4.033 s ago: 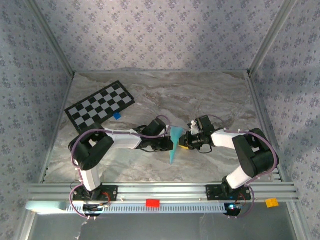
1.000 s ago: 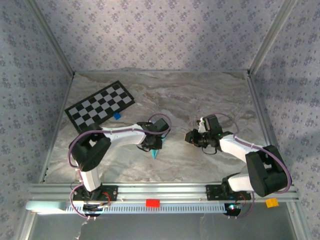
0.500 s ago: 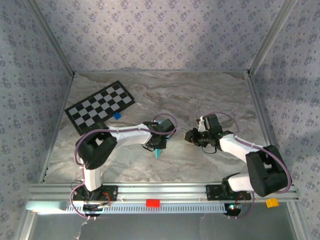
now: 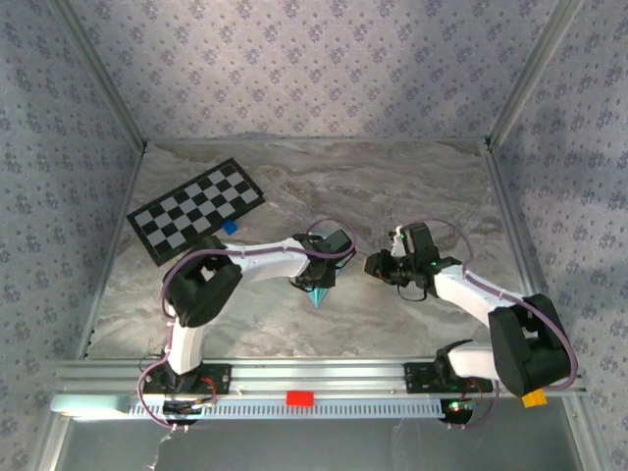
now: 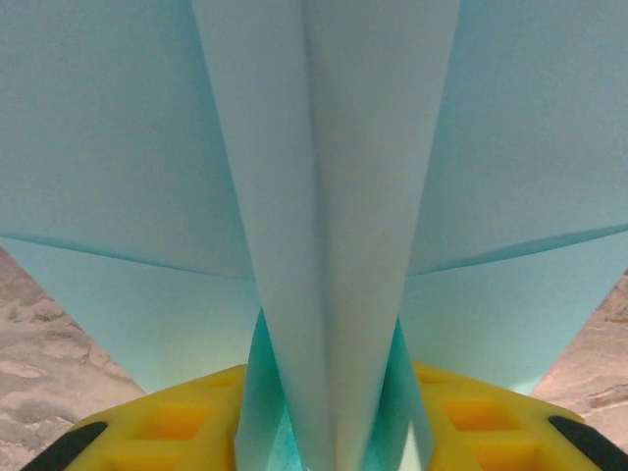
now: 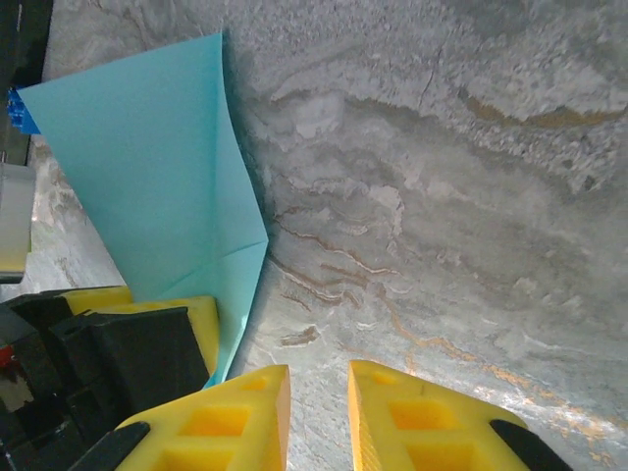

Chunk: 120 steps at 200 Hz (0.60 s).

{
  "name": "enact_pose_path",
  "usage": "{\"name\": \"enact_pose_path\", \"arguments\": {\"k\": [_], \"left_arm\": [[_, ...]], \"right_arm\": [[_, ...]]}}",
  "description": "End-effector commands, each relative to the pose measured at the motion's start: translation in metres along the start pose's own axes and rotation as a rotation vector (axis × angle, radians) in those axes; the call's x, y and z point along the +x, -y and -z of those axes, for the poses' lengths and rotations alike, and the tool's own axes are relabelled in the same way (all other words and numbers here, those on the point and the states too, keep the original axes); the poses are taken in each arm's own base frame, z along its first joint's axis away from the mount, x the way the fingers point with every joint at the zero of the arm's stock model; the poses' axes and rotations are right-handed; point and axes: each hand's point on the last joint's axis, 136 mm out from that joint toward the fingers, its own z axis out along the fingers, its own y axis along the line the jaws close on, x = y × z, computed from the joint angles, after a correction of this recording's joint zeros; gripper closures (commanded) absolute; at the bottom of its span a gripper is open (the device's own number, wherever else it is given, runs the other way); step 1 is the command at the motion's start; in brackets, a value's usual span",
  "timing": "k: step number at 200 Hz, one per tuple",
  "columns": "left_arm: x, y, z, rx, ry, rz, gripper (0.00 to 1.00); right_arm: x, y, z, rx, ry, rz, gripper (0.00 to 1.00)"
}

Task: Fold a paper plane with a square sheet of paper (pick it up from the middle)
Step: Move a paper plane to the center of the table.

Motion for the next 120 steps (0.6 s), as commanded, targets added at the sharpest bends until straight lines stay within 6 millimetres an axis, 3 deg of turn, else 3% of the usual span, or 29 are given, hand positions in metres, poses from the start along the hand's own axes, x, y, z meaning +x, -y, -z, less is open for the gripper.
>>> {"name": "enact_pose_path", "arguments": {"k": [1, 33, 120], "left_arm": [[0.028, -0.012, -0.032, -0.073, -0.096, 0.026, 0.61], [0.021, -0.010, -0.025, -0.084, -0.077, 0.031, 0.60], [-0.012, 0.010, 0.020, 0.010, 0.023, 0.083, 0.56]], "right_arm": [[-0.007, 0.003, 0.008, 0.035, 0.030, 0.011, 0.76], [-0.010, 0.003, 0.013, 0.042, 0.050, 0.023, 0.76], [-0.020, -0.002, 0.035, 0.077, 0.134, 0.104, 0.73]]}}
